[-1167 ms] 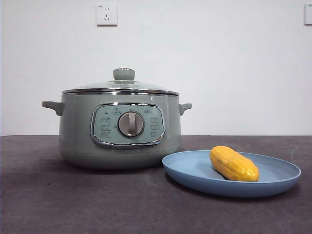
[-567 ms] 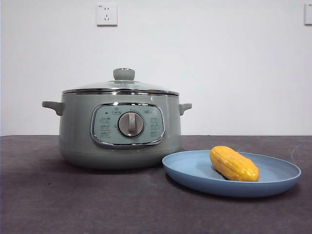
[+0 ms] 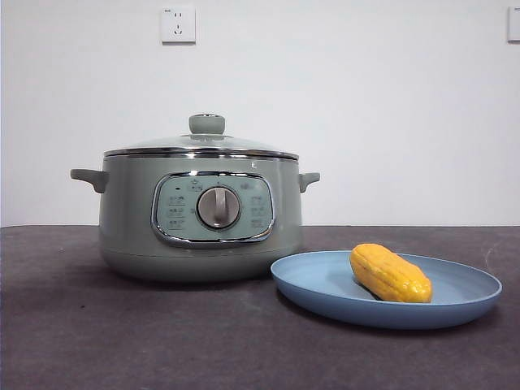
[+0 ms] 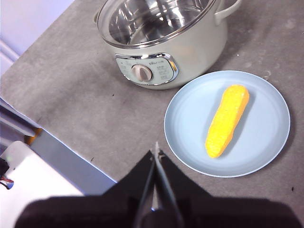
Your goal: Take the corn out from the steamer,put the corn on the plate,close the lid
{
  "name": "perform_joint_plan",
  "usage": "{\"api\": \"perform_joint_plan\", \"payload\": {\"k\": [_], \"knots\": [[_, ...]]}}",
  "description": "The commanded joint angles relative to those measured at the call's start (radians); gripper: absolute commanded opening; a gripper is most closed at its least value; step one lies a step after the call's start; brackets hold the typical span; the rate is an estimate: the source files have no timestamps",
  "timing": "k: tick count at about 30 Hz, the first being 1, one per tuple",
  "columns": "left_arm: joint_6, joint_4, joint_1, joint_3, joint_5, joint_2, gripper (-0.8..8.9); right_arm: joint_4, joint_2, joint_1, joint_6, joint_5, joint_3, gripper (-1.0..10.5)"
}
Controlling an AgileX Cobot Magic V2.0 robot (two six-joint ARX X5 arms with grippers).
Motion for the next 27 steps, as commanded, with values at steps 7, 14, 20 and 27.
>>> {"api": "perform_joint_plan", "payload": {"k": [7, 14, 20, 27], "knots": [[0.248, 0.328, 0.163, -0.047, -0.012, -0.158, -0.04, 0.003, 0.001, 0.002, -0.004, 0.003, 0.002, 0.0], [0.247, 0.455, 0.331, -0.246, -0.025, -0.383, -0.04, 0.003, 0.001, 0.002, -0.004, 0.003, 0.002, 0.0], [0.13, 0.566, 0.402, -0.528, -0.161, -0.573, -0.04, 0.003, 0.001, 0.002, -0.004, 0.003, 0.002, 0.0], [0.072, 0.642, 0.42, -0.826, -0.189, -0.75, -0.04, 0.003, 0.001, 0.002, -0.004, 0.003, 0.002, 0.0]]}}
